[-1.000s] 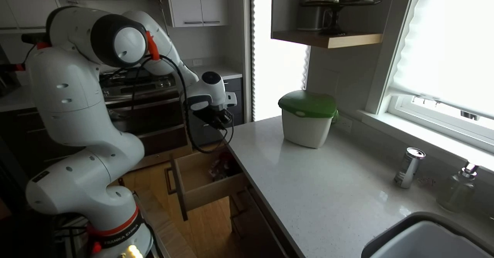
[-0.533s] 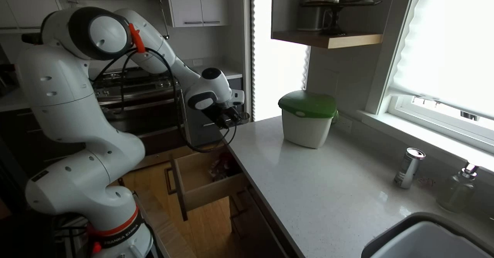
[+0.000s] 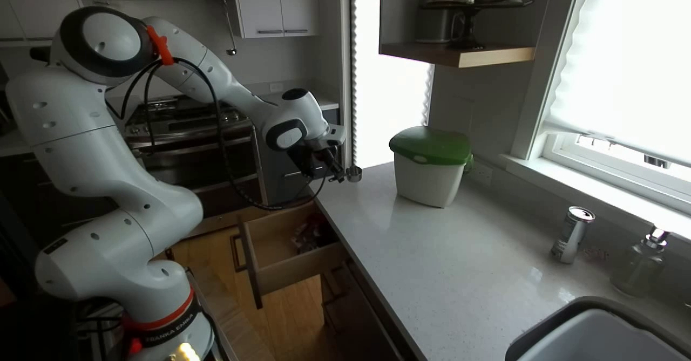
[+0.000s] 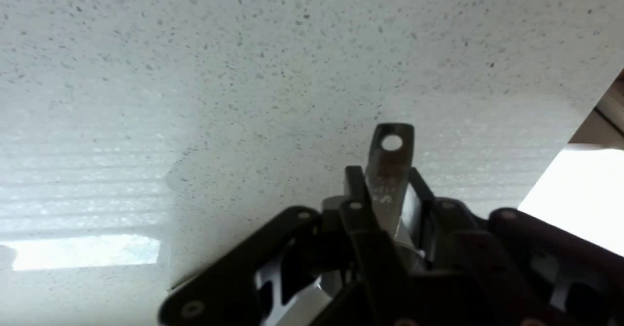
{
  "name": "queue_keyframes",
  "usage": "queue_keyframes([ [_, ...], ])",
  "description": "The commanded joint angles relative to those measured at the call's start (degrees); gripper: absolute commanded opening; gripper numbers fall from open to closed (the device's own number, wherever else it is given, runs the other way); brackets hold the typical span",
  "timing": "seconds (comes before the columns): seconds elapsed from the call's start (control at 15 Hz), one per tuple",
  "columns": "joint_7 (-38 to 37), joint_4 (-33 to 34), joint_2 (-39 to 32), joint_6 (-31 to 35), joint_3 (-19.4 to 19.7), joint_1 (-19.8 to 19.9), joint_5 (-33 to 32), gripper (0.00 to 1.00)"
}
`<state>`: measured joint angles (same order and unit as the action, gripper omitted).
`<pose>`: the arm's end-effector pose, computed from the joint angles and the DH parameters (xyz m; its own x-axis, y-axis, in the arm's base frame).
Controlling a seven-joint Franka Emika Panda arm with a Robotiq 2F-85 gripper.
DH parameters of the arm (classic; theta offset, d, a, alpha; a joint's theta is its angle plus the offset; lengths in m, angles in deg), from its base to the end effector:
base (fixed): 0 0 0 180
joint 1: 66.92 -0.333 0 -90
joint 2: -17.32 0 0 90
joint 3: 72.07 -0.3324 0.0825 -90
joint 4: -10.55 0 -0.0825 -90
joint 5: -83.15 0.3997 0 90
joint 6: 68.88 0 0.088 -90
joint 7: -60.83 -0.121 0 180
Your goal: Remove a measuring cup from the drawer
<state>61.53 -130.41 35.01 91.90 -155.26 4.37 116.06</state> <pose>0.5106 0.0832 0.3449 0.8808 -0.2231 0.4176 -0.2076 -0.9747 -0.0828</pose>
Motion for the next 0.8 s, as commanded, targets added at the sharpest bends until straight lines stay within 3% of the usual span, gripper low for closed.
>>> queue_keyframes([
  [0.0,-5.4,1.73,6.03,-2.98,-6.19,6.46,-3.2,0.06],
  [0.07,-2.33,0.48,2.17,-1.13,-2.78,2.73,-1.45,0.06],
  [0.13,-2.6,0.57,2.74,-1.14,-3.49,3.35,-1.56,0.22],
  [0.6,-2.57,0.61,2.46,-1.13,-3.14,3.13,-1.55,0.22],
  [0.67,-2.57,0.61,2.46,-1.13,-3.13,3.13,-1.55,0.06],
  [0.73,-2.87,1.5,2.9,-2.1,-3.99,4.13,-2.19,0.06],
])
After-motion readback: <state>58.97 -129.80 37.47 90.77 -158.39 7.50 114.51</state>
